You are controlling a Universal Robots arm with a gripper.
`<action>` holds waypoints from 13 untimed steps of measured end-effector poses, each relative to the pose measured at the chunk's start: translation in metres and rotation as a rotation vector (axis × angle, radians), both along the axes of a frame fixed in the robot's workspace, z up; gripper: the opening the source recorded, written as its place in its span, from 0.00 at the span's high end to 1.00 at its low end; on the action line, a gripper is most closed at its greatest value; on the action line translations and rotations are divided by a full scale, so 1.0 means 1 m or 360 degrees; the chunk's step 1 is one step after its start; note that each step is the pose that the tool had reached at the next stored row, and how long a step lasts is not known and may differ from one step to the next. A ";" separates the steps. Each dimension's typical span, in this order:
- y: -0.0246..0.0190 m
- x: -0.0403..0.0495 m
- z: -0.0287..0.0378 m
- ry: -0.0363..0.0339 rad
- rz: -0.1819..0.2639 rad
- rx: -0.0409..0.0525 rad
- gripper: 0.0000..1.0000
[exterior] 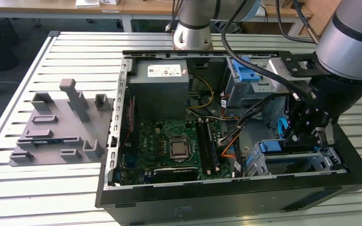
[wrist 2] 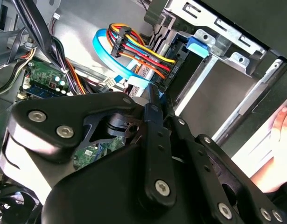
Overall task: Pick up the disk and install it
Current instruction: 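Insert the second disk wire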
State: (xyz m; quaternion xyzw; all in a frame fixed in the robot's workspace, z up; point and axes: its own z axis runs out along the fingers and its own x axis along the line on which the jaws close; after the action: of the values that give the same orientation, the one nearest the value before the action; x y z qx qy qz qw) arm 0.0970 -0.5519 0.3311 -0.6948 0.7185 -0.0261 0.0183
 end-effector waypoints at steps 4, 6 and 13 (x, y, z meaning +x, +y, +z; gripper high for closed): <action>-0.0004 0.0000 -0.0014 0.0000 0.0000 0.0000 0.84; -0.0007 0.0000 -0.0021 0.0000 0.0000 0.0000 0.84; -0.0015 0.0000 -0.0036 0.0000 0.0000 0.0000 0.84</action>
State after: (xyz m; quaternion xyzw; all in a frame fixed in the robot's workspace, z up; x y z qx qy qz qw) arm 0.0970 -0.5533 0.3276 -0.6948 0.7185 -0.0261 0.0183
